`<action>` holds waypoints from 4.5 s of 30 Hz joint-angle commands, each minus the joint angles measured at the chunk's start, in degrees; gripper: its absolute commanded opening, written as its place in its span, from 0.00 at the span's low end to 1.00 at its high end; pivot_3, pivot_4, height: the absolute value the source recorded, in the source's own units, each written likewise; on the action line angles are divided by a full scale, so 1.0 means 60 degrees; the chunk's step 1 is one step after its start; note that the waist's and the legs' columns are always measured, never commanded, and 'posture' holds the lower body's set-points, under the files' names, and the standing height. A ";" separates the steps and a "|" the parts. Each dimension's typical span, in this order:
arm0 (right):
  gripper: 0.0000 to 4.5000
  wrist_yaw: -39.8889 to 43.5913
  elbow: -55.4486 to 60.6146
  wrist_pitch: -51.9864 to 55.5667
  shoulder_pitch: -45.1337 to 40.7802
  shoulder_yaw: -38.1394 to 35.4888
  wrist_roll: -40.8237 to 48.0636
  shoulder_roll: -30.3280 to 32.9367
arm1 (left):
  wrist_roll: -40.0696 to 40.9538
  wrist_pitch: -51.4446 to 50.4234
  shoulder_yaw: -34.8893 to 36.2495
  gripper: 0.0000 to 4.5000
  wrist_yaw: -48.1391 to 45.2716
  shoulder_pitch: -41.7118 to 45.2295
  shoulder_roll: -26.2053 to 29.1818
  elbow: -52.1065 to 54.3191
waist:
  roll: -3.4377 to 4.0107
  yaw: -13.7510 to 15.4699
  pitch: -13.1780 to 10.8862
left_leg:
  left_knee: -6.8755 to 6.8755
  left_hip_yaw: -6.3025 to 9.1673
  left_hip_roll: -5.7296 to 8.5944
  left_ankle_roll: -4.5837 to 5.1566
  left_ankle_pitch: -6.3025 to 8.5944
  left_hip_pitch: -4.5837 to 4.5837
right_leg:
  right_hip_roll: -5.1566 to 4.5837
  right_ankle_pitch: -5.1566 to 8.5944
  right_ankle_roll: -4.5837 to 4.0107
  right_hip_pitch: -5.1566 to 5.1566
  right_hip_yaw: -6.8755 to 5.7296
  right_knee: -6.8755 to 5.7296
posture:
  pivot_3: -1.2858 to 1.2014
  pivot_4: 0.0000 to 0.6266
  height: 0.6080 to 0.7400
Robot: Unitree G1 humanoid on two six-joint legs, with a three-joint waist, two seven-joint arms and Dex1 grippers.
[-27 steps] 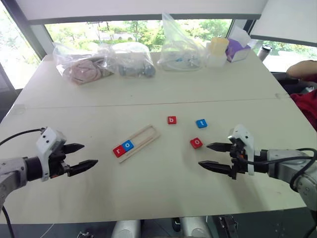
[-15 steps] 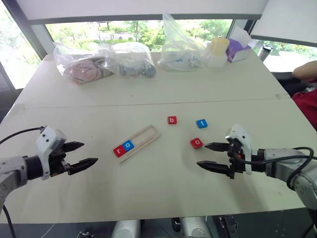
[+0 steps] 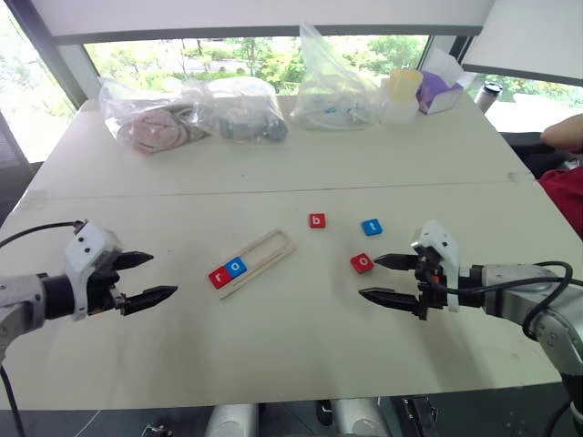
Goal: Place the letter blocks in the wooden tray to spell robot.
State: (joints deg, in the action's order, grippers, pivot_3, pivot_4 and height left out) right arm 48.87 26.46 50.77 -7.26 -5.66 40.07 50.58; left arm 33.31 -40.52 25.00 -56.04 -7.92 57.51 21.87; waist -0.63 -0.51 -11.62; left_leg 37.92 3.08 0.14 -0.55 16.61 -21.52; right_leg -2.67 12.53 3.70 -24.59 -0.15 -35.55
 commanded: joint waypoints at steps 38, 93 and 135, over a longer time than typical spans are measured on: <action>1.00 -0.2591 0.2822 0.1521 -0.0733 0.1474 0.0846 -0.1467 | -0.3665 0.3316 -0.5078 0.70 0.0558 0.1996 -0.2353 -0.2153 | 0.0045 0.0201 0.0074 | 0.0014 0.0022 0.0007 0.0001 -0.0001 0.0021 | -0.0005 -0.0001 0.0004 0.0021 0.0001 -0.0019 | 0.52 0.24 1.00; 1.00 -0.7871 -0.3910 0.2551 -0.5340 0.1867 -0.2919 -0.6602 | -0.0628 0.0270 -0.1849 0.99 -0.0088 0.3927 -0.1502 -0.1204 | 0.0000 -0.0107 0.0061 | 0.0006 0.0012 0.0007 0.0011 0.0001 -0.0002 | 0.0001 -0.0038 0.0002 -0.0050 0.0016 -0.0094 | 0.52 0.24 1.00; 0.27 -0.7626 0.3831 0.6956 -0.1682 -0.1236 -0.4868 -0.6423 | 0.0171 -0.0255 -0.5218 1.00 -0.0519 0.5907 -0.2811 -0.0108 | 0.0014 -0.0097 0.0058 | -0.0008 0.0030 0.0017 0.0010 0.0000 0.0001 | 0.0032 0.0003 -0.0013 -0.0034 -0.0013 -0.0091 | 0.52 0.24 1.00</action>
State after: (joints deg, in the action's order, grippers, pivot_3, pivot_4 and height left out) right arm 4.04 45.16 92.10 -16.34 -13.09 11.33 12.43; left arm 34.67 -43.23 -5.89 -58.40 26.55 40.76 21.11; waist -0.54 -1.09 -11.27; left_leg 37.87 3.26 0.24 -0.49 16.61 -21.48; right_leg -2.48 12.57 3.67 -24.85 -0.15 -36.11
